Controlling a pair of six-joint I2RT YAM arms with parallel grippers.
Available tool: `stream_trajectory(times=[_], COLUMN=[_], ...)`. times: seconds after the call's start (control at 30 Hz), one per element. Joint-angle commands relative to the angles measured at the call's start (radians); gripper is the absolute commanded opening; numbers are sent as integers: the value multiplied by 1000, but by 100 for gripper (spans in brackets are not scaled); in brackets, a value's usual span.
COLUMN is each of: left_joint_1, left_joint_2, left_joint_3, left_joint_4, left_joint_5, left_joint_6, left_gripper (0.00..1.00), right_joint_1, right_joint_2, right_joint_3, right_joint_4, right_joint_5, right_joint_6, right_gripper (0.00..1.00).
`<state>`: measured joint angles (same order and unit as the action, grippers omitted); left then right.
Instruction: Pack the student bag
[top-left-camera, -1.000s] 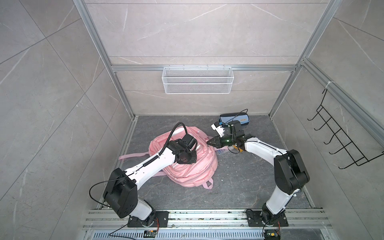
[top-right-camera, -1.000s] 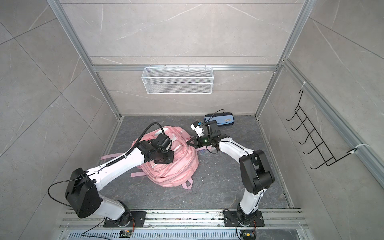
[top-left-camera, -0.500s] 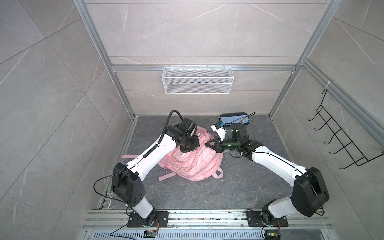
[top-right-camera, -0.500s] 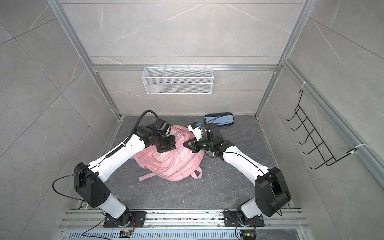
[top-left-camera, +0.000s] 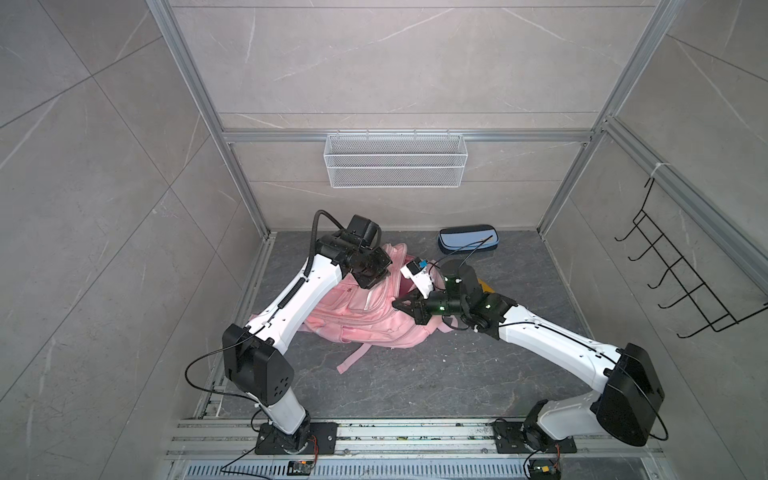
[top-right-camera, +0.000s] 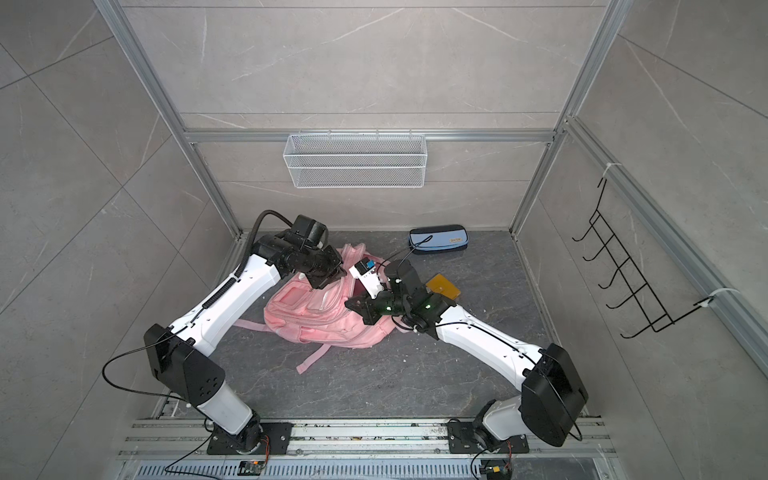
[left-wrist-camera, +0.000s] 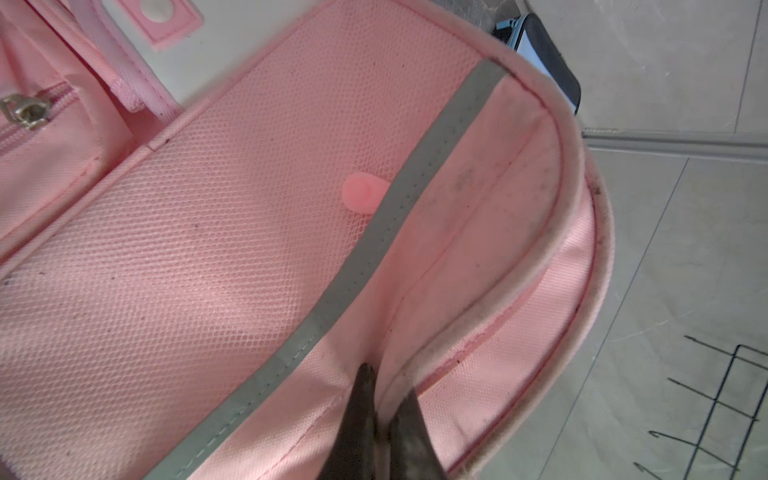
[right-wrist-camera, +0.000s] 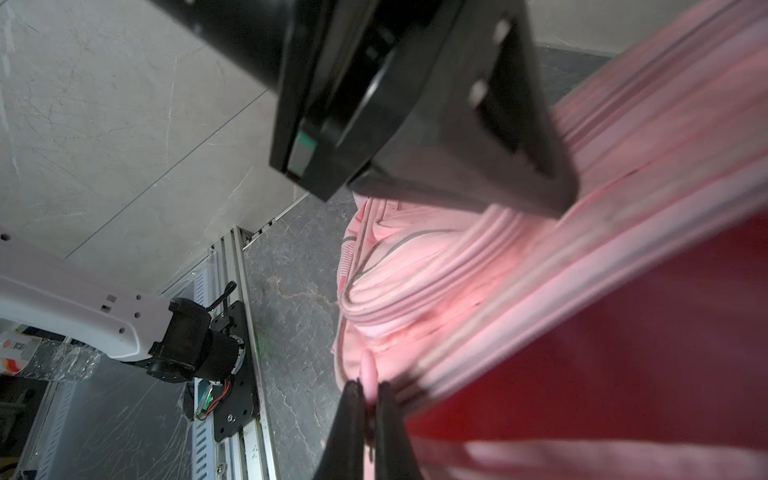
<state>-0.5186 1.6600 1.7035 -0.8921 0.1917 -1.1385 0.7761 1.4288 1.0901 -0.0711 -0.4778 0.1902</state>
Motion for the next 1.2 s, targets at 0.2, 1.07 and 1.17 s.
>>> stream_trajectory(times=[0.2, 1.07, 1.17], left_joint_1=[21, 7, 6], left_joint_2=[7, -19, -21], left_joint_3=[121, 42, 41], left_joint_4=[255, 413, 433], left_joint_5=[-10, -84, -87], left_joint_6=[-262, -433, -432], left_gripper=[0, 0, 0], right_joint_1=[180, 488, 489], right_joint_2=[27, 298, 329], right_joint_3=[20, 193, 198], right_joint_4=[-21, 167, 201], right_joint_5=[115, 554, 520], right_joint_6=[-123, -352, -329], right_gripper=[0, 0, 0])
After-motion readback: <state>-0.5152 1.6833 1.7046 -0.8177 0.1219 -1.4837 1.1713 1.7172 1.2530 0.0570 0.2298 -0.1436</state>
